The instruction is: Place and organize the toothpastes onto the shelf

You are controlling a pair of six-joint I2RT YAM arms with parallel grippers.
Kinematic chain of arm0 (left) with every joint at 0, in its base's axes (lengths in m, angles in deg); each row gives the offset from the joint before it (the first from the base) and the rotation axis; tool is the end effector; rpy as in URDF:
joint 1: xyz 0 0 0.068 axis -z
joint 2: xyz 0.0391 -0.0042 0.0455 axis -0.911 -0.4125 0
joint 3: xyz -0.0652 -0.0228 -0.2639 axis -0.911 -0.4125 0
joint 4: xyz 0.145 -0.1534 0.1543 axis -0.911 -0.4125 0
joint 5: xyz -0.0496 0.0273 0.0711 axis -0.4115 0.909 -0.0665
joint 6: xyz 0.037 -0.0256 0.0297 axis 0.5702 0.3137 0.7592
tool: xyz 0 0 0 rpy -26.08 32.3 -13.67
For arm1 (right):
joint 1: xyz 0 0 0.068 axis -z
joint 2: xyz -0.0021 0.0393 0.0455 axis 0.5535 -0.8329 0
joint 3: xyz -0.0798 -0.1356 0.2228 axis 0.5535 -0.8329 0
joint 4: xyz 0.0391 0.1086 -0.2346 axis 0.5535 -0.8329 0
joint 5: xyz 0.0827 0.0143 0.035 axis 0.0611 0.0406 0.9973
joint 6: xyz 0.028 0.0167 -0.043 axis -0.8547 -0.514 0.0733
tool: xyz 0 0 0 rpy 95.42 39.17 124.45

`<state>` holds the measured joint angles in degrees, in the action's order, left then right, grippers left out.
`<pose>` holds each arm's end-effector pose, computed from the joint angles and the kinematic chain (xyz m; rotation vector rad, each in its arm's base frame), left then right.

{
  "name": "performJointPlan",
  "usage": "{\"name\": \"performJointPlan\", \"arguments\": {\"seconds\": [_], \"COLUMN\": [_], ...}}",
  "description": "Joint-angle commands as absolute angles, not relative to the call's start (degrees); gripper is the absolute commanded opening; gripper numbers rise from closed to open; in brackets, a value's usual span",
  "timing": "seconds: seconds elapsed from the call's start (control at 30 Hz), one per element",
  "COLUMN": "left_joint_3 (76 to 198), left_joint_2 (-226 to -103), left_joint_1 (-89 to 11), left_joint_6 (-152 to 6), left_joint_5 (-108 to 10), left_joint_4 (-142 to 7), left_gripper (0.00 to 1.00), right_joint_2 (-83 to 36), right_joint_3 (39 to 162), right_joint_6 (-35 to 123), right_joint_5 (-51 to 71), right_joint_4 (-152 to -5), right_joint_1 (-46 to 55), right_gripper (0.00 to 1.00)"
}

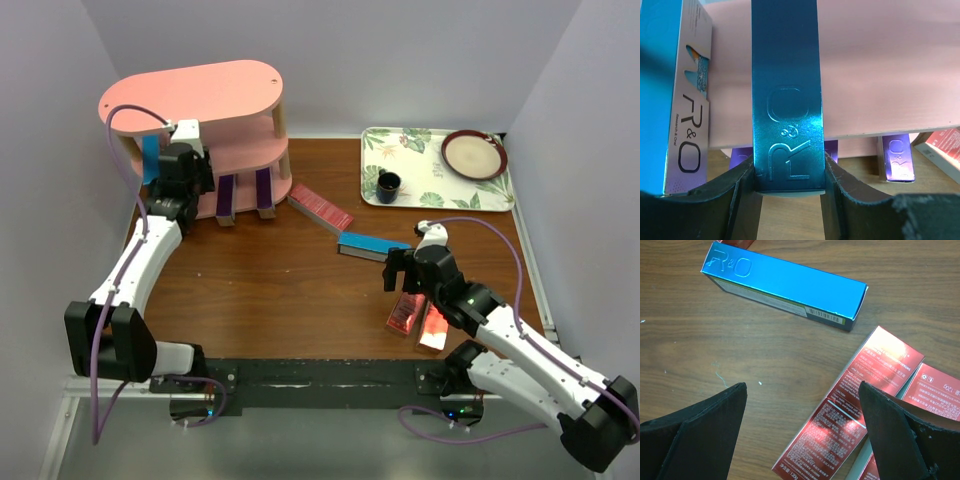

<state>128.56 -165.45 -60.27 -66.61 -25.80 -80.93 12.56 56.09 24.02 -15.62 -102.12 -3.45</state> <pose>0.3103 -0.0201 0.3300 -0.1679 1.9705 0.1304 0.1432 0.0943 0.2352 -0.0228 2.2034 0.2729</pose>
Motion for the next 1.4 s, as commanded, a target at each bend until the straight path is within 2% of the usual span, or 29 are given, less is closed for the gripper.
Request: {"name": "performJointPlan", "arguments": {"seconds": [0.0,0.33,0.57,0.77,0.97,1.0,1.17,1.2,1.37], "left_joint_3": [128.44,128.88,128.1,128.0,127.92,127.83,128.09,128.09,128.18], "left_joint_2": [-165.31,-166.55,-164.88,-164.88,-163.65,-163.38,-162.77,-162.68,-161.89], "left_joint_1": [-60.81,-61.42,-61.42,-61.42,-61.42,-61.42,-61.42,-61.42,-61.42], "left_joint_6": [-65.7,-65.79,-66.14,-66.23,-66.5,-66.5,-66.32,-66.32,-66.32], "left_joint_5": [-26.57,-27.89,-27.98,-27.63,-27.1,-27.01,-27.18,-27.27,-27.71], "left_joint_4": [-74.17,-76.01,-76.98,-77.6,-78.92,-78.66,-78.74,-78.74,-79.35], "left_gripper": [0.16,0.23,0.23,0.29,0.43,0.49,0.62,0.69,0.82], "right_joint_2": [12.49,12.31,11.87,11.08,11.34,11.52,11.61,11.52,11.52], "right_joint_3": [55.74,56.09,56.45,57.06,56.89,56.89,57.15,57.24,57.77], "right_joint_6": [24.88,25.23,25.23,25.23,24.97,24.88,24.97,25.05,24.97], "right_joint_5": [-14.74,-14.74,-14.39,-13.86,-13.77,-13.68,-13.33,-13.25,-12.89], "right_joint_4": [-99.62,-99.97,-99.97,-99.8,-99.88,-99.97,-100.59,-100.76,-100.85], "right_joint_1": [-3.22,-3.22,-3.22,-3.22,-3.22,-3.13,-3.22,-3.22,-3.22], "right_gripper": [0.99,0.99,0.99,0.99,0.98,0.99,0.98,0.98,0.99]}}
